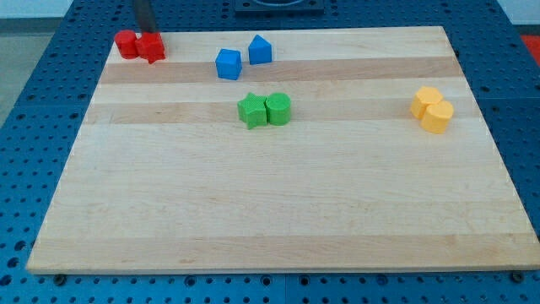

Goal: Move the red blocks towards the blue cube

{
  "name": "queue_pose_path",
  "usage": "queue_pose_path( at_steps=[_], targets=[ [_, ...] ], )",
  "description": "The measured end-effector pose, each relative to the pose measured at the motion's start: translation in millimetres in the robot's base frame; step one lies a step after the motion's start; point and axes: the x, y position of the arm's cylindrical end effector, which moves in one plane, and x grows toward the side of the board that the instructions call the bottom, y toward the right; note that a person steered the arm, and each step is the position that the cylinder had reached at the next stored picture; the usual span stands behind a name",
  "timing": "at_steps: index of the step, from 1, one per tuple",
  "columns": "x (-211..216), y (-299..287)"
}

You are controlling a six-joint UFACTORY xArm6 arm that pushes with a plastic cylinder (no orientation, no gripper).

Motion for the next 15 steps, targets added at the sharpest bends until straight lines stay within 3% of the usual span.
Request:
queue_pose_path(
  at_steps=[2, 4, 6, 7, 9, 12, 14, 15],
  targets=[
    [2.1, -48.8],
    [46.7, -42.7],
    [46.7, 12.6],
    [44.2, 12.6],
    [-0.3, 12.5],
    [23.5, 12.6],
    [14.7, -8.5],
    [3.9, 8.3]
  ],
)
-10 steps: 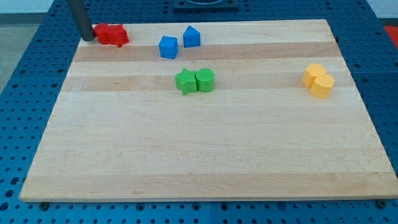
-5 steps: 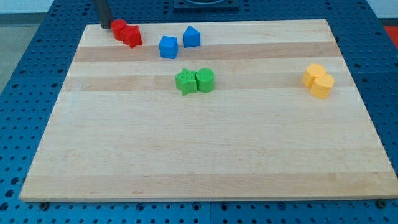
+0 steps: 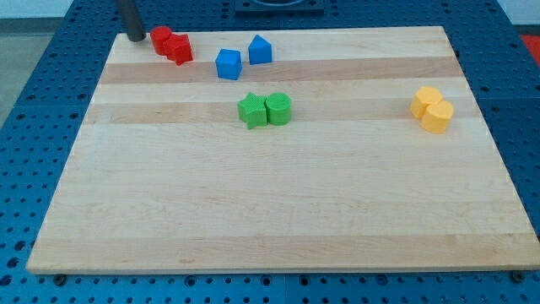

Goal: Move the red blocks towards the blue cube

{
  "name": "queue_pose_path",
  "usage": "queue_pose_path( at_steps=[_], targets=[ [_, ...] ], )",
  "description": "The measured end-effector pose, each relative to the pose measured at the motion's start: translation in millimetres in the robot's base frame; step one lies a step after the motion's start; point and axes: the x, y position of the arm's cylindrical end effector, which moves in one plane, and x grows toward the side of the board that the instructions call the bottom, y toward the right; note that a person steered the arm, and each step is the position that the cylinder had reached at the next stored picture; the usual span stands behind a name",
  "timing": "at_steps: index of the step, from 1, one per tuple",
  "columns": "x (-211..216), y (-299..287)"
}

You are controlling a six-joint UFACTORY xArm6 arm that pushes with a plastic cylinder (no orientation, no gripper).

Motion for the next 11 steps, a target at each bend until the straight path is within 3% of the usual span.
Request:
queue_pose_path(
  at_steps=[2, 5, 7, 9, 11],
  targets=[
    [-4.1, 32.1],
    [28.7, 30.6],
    [98.9, 30.7],
    [143.2, 31.9],
    [96.0, 24.7]
  ],
)
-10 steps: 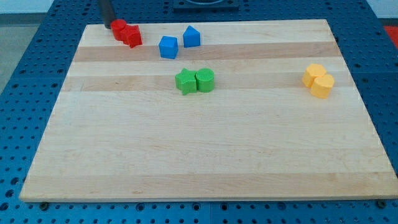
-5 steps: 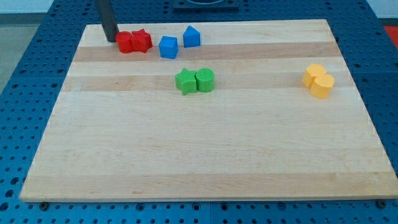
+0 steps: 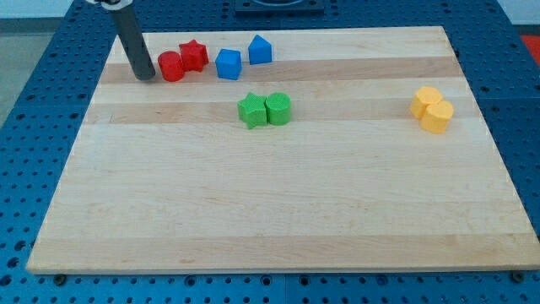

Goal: Move the red blocks towards the blue cube

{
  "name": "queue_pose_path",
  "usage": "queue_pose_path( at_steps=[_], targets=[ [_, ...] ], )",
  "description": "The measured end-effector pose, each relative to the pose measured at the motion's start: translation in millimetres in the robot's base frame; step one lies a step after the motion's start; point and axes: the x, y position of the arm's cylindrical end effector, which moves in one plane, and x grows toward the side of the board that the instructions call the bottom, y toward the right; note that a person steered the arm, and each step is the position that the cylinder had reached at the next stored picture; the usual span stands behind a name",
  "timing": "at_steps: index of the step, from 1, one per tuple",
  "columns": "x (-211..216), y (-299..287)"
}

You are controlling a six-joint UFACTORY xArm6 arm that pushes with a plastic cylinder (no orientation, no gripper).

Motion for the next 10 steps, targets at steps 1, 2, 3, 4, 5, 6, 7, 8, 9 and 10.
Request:
queue_pose_path(
  at_steps=[1, 2, 3, 4, 5, 6, 7, 8, 9, 10],
  targets=[
    [-0.6, 6.8],
    [2.4, 21.4],
    [17.4, 31.1],
    [26.3, 32.9],
    [19.6, 22.9],
    [-4.5, 14.7],
    [-8.1, 26.5],
    [-5.2, 58.2],
    [-3.9, 63.6],
    [-3.9, 63.6]
  ],
)
